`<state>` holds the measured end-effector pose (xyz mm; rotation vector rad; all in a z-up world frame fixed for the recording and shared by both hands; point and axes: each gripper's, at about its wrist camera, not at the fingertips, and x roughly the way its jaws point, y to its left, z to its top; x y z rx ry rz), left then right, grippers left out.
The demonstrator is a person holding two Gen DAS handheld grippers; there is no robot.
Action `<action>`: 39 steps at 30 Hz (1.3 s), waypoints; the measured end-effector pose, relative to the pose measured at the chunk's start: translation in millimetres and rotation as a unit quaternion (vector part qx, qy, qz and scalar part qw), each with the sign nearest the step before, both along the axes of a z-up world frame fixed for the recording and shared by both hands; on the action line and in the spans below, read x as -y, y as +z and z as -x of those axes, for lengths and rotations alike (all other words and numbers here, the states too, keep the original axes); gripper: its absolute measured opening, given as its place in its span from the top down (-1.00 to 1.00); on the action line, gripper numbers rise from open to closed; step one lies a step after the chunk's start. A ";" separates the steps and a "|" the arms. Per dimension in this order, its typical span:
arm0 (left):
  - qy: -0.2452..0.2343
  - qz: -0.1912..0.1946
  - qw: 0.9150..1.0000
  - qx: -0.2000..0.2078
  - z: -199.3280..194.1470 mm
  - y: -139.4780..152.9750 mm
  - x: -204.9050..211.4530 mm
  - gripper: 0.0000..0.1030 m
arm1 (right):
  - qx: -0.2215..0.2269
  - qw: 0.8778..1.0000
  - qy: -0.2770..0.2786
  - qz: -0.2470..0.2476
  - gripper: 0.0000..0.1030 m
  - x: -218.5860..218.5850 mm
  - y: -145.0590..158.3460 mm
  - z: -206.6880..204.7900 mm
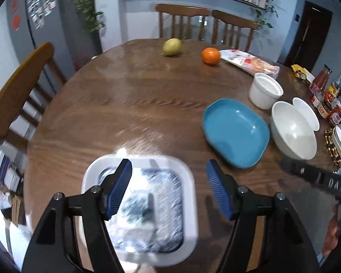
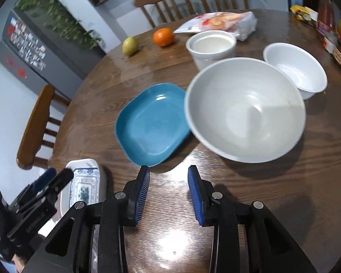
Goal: Organize plates and bowls
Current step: 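Grasp the rim of the blue square dish with both grippers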
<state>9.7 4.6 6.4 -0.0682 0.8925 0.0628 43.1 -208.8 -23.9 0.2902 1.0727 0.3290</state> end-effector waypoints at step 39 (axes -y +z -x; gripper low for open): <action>-0.159 -0.037 0.978 -0.130 -18.2 -63.4 60.0 0.75 | -0.045 0.997 0.020 0.055 0.33 6.1 -40.9 -16.1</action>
